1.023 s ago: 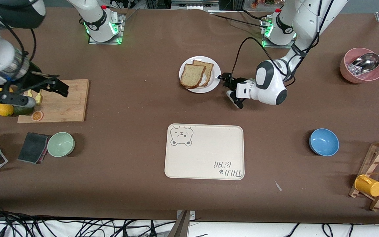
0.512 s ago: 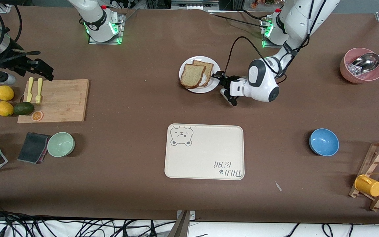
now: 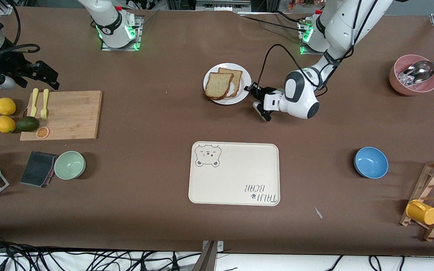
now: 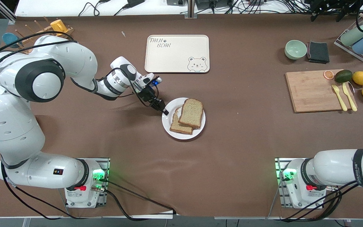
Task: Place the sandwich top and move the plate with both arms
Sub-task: 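Slide the plate with the left gripper onto the white tray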
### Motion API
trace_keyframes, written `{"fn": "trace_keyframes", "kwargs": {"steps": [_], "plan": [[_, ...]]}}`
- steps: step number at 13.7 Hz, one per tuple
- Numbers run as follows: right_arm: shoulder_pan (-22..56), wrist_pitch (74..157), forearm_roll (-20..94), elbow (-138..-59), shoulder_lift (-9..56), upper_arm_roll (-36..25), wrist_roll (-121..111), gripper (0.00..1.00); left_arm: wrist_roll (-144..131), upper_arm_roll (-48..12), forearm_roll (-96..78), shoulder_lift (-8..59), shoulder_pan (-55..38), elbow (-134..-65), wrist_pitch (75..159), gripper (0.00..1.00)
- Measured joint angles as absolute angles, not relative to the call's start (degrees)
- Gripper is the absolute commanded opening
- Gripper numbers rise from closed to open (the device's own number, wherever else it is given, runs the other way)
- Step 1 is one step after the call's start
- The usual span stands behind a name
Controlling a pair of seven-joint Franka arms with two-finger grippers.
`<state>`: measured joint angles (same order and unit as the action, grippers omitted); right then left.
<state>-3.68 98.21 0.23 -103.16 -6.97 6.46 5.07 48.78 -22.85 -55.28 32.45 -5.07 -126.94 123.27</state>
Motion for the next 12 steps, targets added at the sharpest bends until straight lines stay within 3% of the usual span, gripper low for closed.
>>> {"fn": "trace_keyframes", "kwargs": {"steps": [5,8,12], "plan": [[-3.6,99.5,2.2,-103.3,-5.9,6.8,4.5,1.0,47.6,-22.6,-55.3,32.4,3.1,-121.0,115.4,0.0],[-3.6,100.0,2.7,-103.3,-5.8,6.9,4.5,1.0,39.0,-22.6,-55.3,33.6,3.2,-111.5,115.2,0.0],[-3.6,100.5,2.7,-103.3,-5.6,7.0,4.5,1.0,31.9,-21.6,-55.3,40.4,2.9,-97.0,115.3,0.0]]}}
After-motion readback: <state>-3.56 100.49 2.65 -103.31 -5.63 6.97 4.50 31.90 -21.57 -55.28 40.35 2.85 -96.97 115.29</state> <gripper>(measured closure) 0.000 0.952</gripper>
